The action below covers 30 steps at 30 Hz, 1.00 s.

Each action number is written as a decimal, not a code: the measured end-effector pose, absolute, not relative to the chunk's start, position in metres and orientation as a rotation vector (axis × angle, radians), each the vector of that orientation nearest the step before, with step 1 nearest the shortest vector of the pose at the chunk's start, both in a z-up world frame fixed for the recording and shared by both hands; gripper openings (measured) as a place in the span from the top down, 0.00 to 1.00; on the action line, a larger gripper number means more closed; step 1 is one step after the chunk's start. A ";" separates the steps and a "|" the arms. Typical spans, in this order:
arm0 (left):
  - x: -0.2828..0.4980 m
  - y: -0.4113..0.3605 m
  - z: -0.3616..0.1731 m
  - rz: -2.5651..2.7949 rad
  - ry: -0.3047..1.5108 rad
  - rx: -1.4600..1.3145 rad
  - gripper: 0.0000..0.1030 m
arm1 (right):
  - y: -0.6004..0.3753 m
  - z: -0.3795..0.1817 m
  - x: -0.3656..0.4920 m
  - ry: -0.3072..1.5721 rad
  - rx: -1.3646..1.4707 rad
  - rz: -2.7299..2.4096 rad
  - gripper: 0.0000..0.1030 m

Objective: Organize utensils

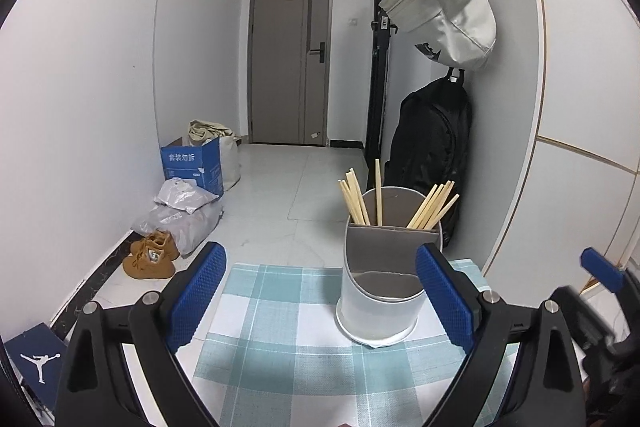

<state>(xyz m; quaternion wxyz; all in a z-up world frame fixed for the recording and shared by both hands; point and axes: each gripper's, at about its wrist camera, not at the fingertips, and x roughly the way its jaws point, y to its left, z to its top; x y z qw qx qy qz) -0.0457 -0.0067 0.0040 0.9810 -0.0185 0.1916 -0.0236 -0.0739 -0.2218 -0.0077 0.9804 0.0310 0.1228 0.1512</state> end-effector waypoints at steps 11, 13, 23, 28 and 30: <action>-0.045 -0.001 0.002 -0.040 0.409 -0.061 0.10 | -0.215 -0.015 -0.070 0.264 0.051 0.319 0.00; -0.044 0.000 0.002 -0.036 0.405 -0.070 0.10 | -0.215 -0.015 -0.070 0.264 0.052 0.320 0.00; -0.046 -0.004 0.000 -0.031 0.406 -0.047 0.10 | -0.216 -0.017 -0.069 0.268 0.055 0.323 0.00; -0.046 -0.003 -0.001 -0.025 0.408 -0.059 0.10 | -0.217 -0.016 -0.070 0.271 0.063 0.317 0.00; -0.046 -0.003 -0.001 -0.017 0.409 -0.062 0.10 | -0.218 -0.016 -0.069 0.274 0.068 0.315 0.00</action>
